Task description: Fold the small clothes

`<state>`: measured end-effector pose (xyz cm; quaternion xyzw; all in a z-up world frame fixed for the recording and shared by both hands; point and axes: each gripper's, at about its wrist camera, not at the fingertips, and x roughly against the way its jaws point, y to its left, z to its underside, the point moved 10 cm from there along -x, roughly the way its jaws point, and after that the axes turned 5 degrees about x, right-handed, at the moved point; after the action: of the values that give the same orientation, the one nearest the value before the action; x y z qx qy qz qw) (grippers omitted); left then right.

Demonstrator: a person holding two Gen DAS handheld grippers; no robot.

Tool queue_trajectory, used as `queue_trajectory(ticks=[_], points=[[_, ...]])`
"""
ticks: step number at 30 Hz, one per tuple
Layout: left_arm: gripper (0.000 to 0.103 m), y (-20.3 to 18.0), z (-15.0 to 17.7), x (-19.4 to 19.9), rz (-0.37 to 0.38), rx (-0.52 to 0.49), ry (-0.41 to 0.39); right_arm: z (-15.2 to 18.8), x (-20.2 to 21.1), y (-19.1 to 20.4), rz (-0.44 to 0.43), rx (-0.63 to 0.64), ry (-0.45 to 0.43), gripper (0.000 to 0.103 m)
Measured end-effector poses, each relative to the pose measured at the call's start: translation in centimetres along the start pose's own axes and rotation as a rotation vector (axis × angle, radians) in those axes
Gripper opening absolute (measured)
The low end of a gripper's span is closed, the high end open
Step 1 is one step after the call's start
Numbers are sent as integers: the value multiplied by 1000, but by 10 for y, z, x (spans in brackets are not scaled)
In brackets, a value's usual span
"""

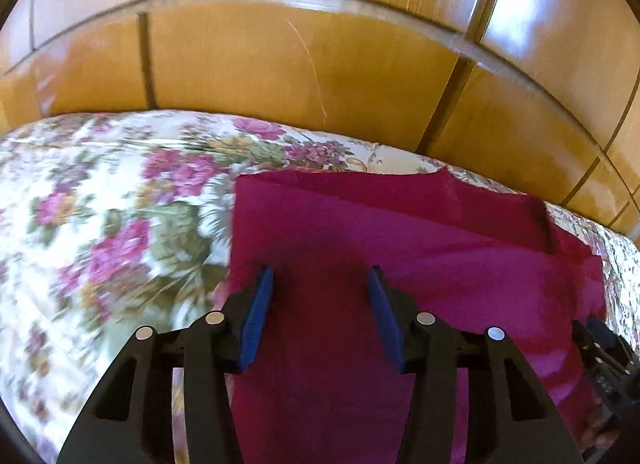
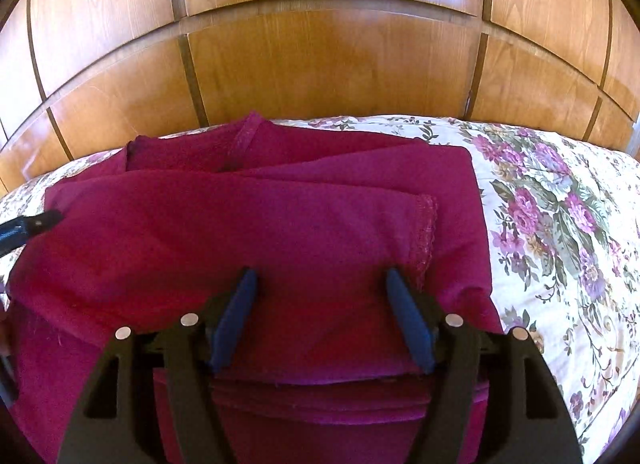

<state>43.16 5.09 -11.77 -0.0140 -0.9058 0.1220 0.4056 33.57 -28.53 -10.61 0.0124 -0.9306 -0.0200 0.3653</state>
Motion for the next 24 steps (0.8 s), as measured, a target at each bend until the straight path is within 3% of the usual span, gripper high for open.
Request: queue_trajectory(ticks=[3,8,13,19,24], points=[[49,-5,13,28,40,-13,-25,0,1,0,0,0,0,69],[51,3,55,13,-39,-93,5,0,-1,0,0,0,-2,69],[53,3,52,15,-54,-61,8,0,-1,0,10,9,3,70],[53,-1,62,77,10,-20,-29,-1,-1,2,19,19,9,75],[53,5,74,128,31,-21,-83,3,16,9,-11,17,63,89]])
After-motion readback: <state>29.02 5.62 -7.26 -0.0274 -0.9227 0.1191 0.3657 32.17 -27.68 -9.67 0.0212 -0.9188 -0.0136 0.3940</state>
